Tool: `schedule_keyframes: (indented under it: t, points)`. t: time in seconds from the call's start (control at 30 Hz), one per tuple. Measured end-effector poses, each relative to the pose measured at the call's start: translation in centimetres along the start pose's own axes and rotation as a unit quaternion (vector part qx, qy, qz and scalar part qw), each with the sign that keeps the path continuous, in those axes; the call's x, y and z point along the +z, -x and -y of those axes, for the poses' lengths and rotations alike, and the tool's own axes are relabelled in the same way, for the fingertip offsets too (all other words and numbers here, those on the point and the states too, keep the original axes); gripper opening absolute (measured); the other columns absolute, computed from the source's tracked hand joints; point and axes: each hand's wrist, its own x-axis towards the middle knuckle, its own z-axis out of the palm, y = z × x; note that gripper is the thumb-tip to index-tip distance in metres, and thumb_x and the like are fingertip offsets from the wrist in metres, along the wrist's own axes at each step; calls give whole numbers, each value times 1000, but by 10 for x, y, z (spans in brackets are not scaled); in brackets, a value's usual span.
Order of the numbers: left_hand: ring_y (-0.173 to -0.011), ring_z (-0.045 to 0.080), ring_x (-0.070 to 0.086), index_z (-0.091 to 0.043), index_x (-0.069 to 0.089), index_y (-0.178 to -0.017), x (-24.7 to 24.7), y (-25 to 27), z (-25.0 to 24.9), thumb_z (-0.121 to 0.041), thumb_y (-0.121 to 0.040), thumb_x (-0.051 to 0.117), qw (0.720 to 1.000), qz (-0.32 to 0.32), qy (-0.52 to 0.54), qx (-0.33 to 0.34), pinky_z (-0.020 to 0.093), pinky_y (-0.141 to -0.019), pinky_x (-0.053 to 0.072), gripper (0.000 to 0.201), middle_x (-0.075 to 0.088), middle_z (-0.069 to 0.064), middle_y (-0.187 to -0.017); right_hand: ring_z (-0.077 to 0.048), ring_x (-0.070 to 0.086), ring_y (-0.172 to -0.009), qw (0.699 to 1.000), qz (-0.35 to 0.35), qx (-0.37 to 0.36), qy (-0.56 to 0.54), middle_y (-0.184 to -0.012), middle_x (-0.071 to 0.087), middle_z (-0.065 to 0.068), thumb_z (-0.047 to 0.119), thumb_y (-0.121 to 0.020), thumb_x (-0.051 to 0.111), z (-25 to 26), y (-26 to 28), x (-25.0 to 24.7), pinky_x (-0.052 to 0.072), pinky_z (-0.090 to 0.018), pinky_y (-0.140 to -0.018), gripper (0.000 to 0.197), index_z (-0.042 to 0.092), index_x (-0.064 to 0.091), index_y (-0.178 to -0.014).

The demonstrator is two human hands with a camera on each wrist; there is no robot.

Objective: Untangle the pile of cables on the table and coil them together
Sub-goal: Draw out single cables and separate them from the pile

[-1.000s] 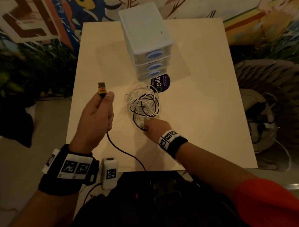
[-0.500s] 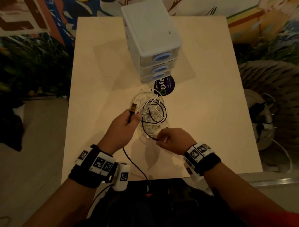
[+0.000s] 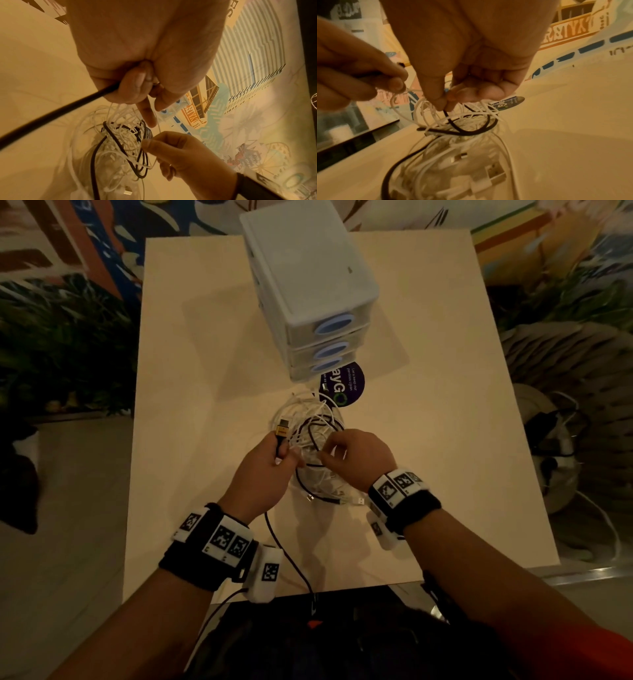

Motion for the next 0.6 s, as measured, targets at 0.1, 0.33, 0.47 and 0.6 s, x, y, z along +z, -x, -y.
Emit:
schedule_keyframes:
  t: [0.1, 0.33, 0.47, 0.6]
  points:
    - [-83, 20, 61, -19, 36, -83, -2, -6, 6, -34, -98, 58, 999, -29, -20, 2, 45, -74, 46, 30, 65, 7, -89, -15, 60, -70, 996, -49, 7, -76, -74, 62, 8, 39, -87, 67, -9, 4, -4, 48, -31, -64, 14, 28, 60, -82]
    - [-92, 26, 65, -23, 38, -86, -6, -18, 19, -33, -98, 59, 994, -109, -7, -11, 46, -80, 49, 27, 71, 6, -98, -8, 52, -59, 991, -93, 38, -94, -59, 55, 8, 41, -92, 64, -29, 10, -20, 39, -29, -58, 23, 26, 58, -76]
    - [-81, -14, 59, -15, 39, -90, -9, -21, 21, -18, -102, 56, 995, -100, 8, -14, 25, -73, 44, 21, 69, -17, -89, -15, 60, -63, 998, 32, -48, 1, -65, 65, 4, 50, -91, 64, -19, 24, -23, 49, -32, -65, 31, 25, 66, -75]
    - [-82, -8, 63, -22, 35, -84, -8, -20, 22, -18, -101, 55, 996, -89, 19, -10, 34, -70, 44, 27, 73, -8, -96, -18, 66, -96, 980, 143, -46, 128, -102, 72, 9, 55, -85, 66, -15, 34, 9, 51, -32, -78, 33, 36, 64, -112]
